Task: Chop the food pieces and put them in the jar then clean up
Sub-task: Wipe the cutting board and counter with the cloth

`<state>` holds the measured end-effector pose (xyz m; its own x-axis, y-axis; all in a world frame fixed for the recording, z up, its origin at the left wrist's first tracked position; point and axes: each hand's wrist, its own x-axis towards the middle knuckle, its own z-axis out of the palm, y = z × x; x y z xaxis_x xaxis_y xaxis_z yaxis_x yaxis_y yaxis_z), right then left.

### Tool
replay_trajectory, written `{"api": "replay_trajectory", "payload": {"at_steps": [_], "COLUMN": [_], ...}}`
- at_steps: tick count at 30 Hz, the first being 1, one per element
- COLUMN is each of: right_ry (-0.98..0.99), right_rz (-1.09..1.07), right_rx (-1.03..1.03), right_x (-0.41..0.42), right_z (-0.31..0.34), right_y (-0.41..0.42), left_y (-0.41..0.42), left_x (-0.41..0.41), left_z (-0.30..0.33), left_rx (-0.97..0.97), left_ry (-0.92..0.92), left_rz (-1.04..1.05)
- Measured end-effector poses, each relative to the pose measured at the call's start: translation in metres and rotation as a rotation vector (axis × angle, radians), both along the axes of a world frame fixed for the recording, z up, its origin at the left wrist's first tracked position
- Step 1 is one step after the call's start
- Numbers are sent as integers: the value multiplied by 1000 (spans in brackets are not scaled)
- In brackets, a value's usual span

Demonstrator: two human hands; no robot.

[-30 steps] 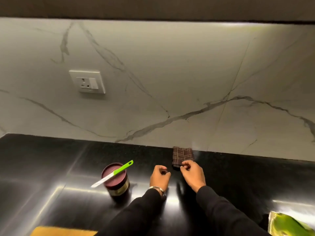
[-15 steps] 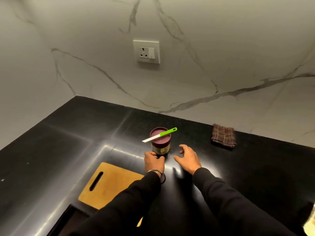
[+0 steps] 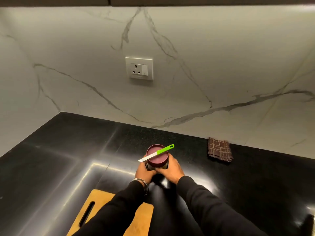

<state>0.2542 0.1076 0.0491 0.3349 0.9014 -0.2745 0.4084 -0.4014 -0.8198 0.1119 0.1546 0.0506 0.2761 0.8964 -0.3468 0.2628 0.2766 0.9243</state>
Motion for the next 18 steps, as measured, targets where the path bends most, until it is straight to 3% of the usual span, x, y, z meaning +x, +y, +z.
{"api": "replay_trajectory", "payload": {"at_steps": [8,18], "right_ry": [16,-13], "right_rz": [-151,-275], "right_rx": [31,43], "right_x": [52,151], "right_z": [13,-2], "right_y": [2,11], "left_y": [17,39], "left_x": [61,156], "left_z": [6,4], "left_rx": [35,-3], "left_ry": [-174,-209], "left_rz": [-75,-267]}}
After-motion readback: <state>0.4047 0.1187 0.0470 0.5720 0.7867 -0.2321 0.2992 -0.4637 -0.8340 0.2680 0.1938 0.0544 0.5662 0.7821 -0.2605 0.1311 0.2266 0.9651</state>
